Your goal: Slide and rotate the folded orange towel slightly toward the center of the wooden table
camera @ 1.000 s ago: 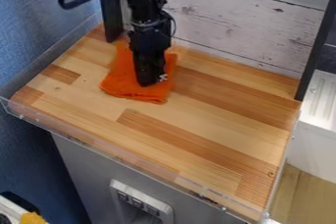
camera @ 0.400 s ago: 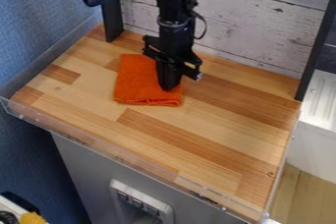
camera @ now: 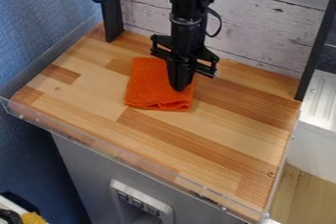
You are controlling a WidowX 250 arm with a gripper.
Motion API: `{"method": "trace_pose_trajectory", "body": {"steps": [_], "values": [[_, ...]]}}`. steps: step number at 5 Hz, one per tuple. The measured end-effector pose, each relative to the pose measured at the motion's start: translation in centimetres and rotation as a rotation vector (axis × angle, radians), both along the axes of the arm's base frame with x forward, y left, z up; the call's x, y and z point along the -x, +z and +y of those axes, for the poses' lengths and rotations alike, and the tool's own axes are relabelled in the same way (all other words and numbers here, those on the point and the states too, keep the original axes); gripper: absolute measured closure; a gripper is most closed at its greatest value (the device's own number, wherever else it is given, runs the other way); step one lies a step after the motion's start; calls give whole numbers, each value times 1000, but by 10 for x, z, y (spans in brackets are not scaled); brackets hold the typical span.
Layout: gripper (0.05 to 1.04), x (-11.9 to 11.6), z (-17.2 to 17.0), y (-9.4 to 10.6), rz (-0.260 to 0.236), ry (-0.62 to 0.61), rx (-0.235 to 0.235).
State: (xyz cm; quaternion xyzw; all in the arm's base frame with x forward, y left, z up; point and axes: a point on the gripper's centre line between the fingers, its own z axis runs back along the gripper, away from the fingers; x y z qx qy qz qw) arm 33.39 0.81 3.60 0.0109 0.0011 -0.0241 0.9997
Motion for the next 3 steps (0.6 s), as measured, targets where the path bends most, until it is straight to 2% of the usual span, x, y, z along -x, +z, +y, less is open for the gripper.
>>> {"method": "trace_pose_trajectory", "body": {"steps": [1, 2, 3], "values": [[870, 3, -6, 12, 13, 30, 3], [629, -1, -7, 25, 16, 44, 10], [331, -2, -5, 44, 13, 42, 26]]}}
